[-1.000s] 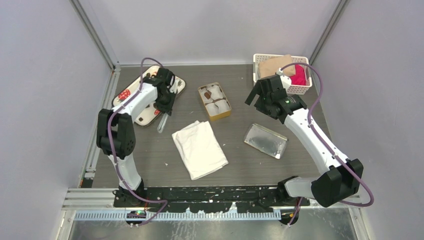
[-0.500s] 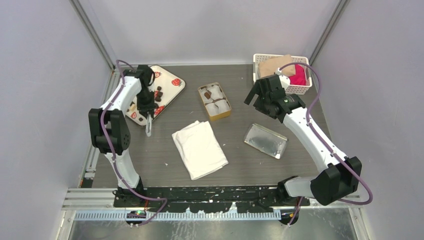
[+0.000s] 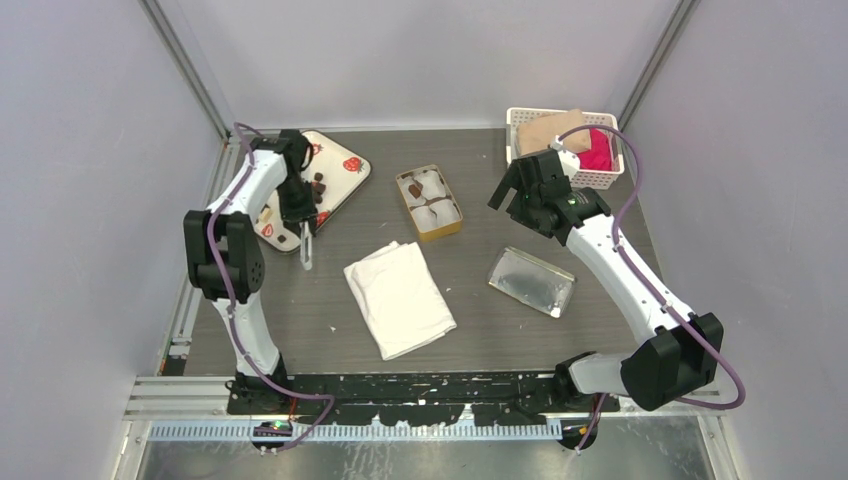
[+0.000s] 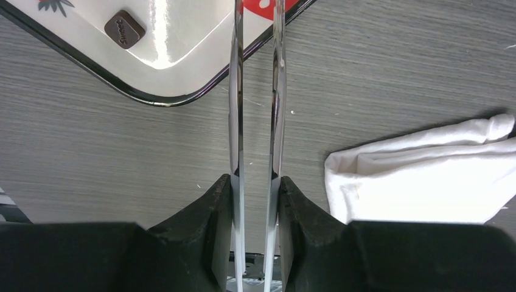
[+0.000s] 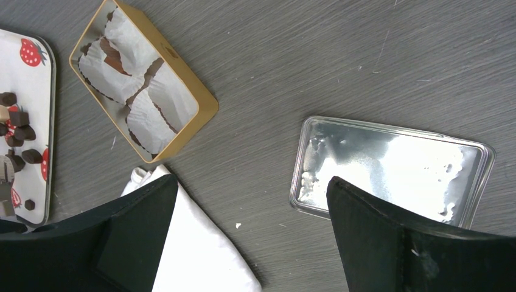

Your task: Pack the chocolate

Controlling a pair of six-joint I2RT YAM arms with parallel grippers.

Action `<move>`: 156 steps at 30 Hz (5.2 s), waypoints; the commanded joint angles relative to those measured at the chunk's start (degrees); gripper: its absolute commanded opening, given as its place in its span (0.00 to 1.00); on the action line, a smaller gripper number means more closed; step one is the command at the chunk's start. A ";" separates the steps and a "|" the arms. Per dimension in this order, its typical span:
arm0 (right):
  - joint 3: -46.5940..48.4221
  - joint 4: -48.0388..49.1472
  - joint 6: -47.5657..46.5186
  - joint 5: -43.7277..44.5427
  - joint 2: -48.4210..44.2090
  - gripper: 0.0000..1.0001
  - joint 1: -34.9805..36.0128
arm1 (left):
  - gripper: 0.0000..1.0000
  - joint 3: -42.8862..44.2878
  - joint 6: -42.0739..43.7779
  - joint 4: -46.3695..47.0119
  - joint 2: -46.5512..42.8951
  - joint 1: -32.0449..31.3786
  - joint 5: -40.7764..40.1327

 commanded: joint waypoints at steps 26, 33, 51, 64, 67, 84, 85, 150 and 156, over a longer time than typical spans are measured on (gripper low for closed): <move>0.49 1.76 0.32 0.70 -1.81 0.98 -0.22 | 0.39 4.23 -6.98 1.01 6.44 0.33 -1.07; 0.41 1.54 0.32 0.93 -2.16 0.98 -0.18 | 0.41 7.10 -6.18 -0.62 8.64 0.33 -0.75; 0.06 2.07 0.50 0.52 -2.01 0.98 -0.14 | 0.41 8.80 -7.81 -0.33 10.80 0.33 3.56; -0.04 1.68 0.50 0.99 -2.47 0.98 -0.15 | 0.41 6.50 -7.74 -1.78 8.96 0.57 1.78; -0.03 1.83 0.50 0.95 -2.38 0.98 -0.15 | 0.41 5.17 -7.36 -1.80 7.88 1.13 1.78; 0.28 1.77 0.43 0.18 -2.29 0.98 -0.14 | 0.39 7.84 -3.98 -3.39 11.08 2.79 4.95; 0.24 1.69 0.41 0.30 -2.40 0.98 -0.14 | 0.39 7.98 -3.74 -3.55 11.23 2.91 5.11; 2.77 0.06 -1.80 4.39 -2.47 0.98 -0.83 | 0.00 27.72 7.16 -13.96 7.59 -19.92 4.04; 2.54 -1.41 -2.49 5.67 -4.44 0.98 -1.88 | 0.00 30.07 7.22 -12.92 10.00 -25.30 8.76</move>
